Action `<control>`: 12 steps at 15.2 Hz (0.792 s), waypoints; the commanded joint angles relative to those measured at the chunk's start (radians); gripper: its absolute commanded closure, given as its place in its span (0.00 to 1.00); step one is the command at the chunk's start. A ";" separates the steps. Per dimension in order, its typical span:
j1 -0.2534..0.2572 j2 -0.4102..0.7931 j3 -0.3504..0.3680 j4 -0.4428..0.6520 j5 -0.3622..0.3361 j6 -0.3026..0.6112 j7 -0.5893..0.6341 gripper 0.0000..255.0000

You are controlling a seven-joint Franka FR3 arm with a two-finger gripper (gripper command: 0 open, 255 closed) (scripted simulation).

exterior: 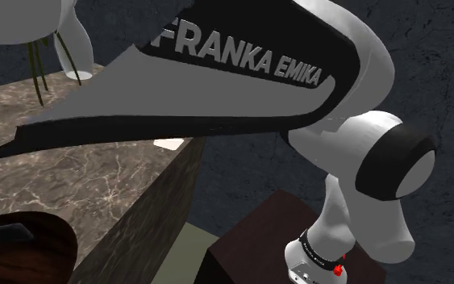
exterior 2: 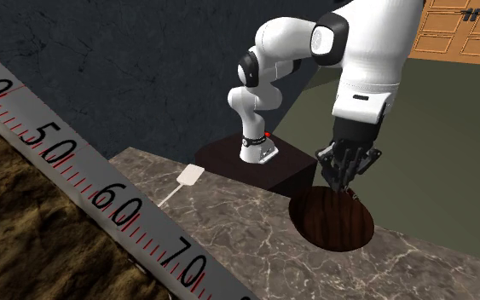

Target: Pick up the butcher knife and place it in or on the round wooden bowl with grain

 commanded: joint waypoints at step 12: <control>-0.064 -0.083 0.010 -0.301 0.025 0.214 0.024 1.00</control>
